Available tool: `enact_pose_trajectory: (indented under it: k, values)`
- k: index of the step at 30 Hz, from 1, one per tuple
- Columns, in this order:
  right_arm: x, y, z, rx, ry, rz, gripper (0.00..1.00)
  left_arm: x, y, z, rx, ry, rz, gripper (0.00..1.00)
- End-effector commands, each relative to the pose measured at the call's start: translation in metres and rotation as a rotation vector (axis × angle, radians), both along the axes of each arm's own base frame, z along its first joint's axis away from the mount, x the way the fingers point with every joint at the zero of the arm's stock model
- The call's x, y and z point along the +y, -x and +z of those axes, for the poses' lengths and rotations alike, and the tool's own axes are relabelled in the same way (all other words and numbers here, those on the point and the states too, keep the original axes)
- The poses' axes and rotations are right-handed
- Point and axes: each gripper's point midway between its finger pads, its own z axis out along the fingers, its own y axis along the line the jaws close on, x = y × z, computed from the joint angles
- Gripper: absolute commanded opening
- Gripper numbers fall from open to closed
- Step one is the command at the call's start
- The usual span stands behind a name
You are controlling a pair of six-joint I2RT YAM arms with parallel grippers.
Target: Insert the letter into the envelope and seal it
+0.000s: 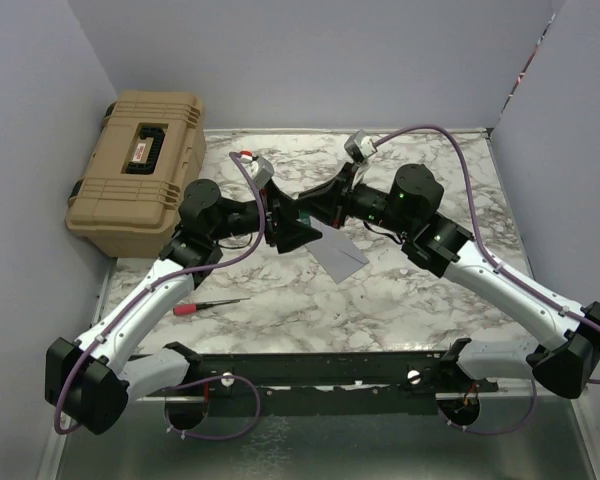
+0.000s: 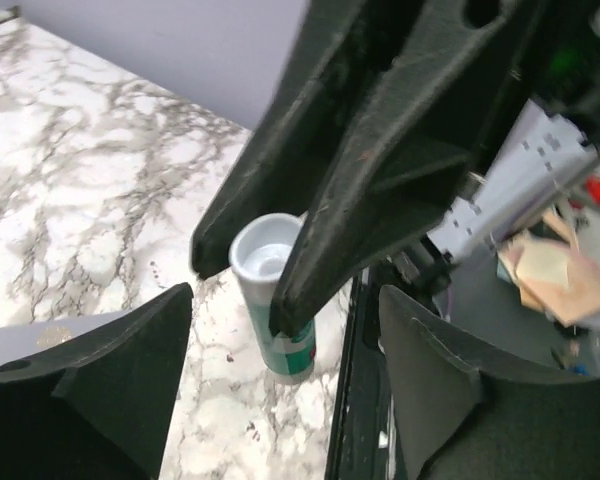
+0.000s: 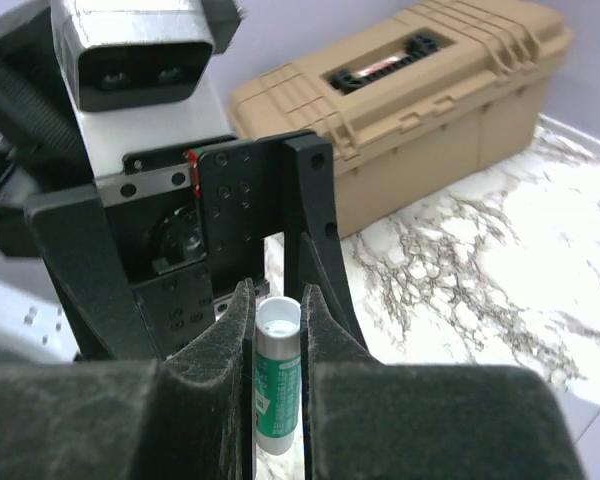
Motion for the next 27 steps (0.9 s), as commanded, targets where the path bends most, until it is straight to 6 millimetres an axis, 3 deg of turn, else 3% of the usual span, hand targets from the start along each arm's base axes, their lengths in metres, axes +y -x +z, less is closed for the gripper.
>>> enact_pose_trajectory:
  k: [1,6,13,21,23,27]
  values:
    - [-0.013,-0.04,0.015,0.091,-0.159,-0.263,0.0,0.001,-0.038,-0.001,0.156,0.097,0.21,0.75]
    - [-0.021,-0.054,0.014,0.141,-0.177,-0.359,0.0,0.012,-0.058,-0.011,0.2,0.108,0.343,0.64]
    - [-0.022,-0.056,0.0,0.191,-0.157,-0.382,0.0,0.018,-0.071,-0.009,0.235,0.147,0.409,0.77]
    - [-0.014,-0.057,-0.01,0.222,-0.114,-0.362,0.0,0.012,-0.076,-0.01,0.253,0.138,0.383,0.78]
    - [-0.013,-0.057,-0.012,0.227,-0.111,-0.355,0.0,0.011,-0.077,-0.011,0.255,0.133,0.376,0.71]
    - [-0.013,-0.056,-0.013,0.235,-0.109,-0.355,0.0,0.007,-0.076,-0.014,0.257,0.118,0.345,0.34]
